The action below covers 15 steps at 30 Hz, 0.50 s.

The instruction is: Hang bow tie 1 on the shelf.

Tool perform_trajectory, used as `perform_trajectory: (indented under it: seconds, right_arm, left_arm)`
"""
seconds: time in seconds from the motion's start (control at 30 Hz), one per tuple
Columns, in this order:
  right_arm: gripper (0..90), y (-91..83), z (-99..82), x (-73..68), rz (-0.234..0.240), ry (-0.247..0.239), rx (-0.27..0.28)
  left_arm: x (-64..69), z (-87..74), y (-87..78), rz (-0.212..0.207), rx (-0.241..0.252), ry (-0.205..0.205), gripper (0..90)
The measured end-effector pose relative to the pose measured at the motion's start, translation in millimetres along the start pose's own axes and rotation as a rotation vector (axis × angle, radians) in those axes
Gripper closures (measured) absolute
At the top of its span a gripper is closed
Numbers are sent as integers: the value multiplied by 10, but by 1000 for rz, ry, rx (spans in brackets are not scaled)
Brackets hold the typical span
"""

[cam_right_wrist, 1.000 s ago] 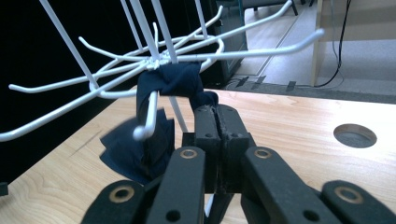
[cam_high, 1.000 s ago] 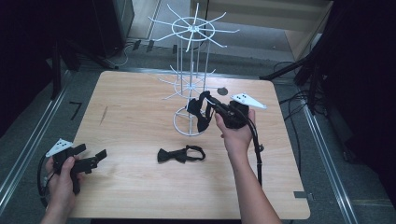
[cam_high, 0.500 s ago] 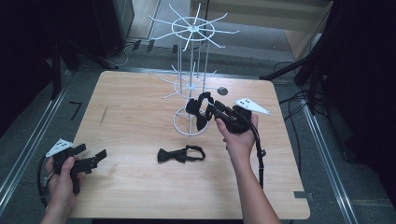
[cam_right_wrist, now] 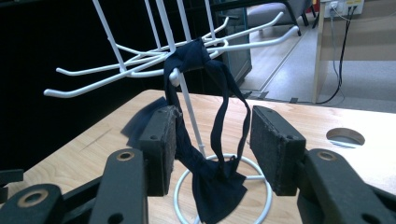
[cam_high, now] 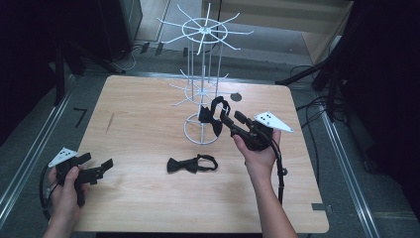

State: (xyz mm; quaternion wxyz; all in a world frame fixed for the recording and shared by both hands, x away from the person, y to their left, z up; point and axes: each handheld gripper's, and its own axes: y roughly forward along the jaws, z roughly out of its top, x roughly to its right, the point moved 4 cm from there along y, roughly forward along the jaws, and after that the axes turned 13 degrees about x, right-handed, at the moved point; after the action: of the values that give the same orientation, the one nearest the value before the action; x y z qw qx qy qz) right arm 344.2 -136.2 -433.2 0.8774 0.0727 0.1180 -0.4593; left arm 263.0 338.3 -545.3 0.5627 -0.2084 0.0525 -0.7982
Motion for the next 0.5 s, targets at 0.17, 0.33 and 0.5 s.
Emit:
perform_trajectory:
  seconds: [0.17, 0.33, 0.5]
  right_arm:
    - [511, -88, -93, -3, -5, -15, -11]
    - [509, -161, -205, 0, -2, -15, -23]
    - [507, -229, -351, -10, -1, -6, -40]
  left_arm:
    - [-1, 0, 1, 0, -1, -1, 0]
    - [0, 0, 3, 2, -3, 0, 0]
    - [4, -1, 2, 2, -2, -1, 0]
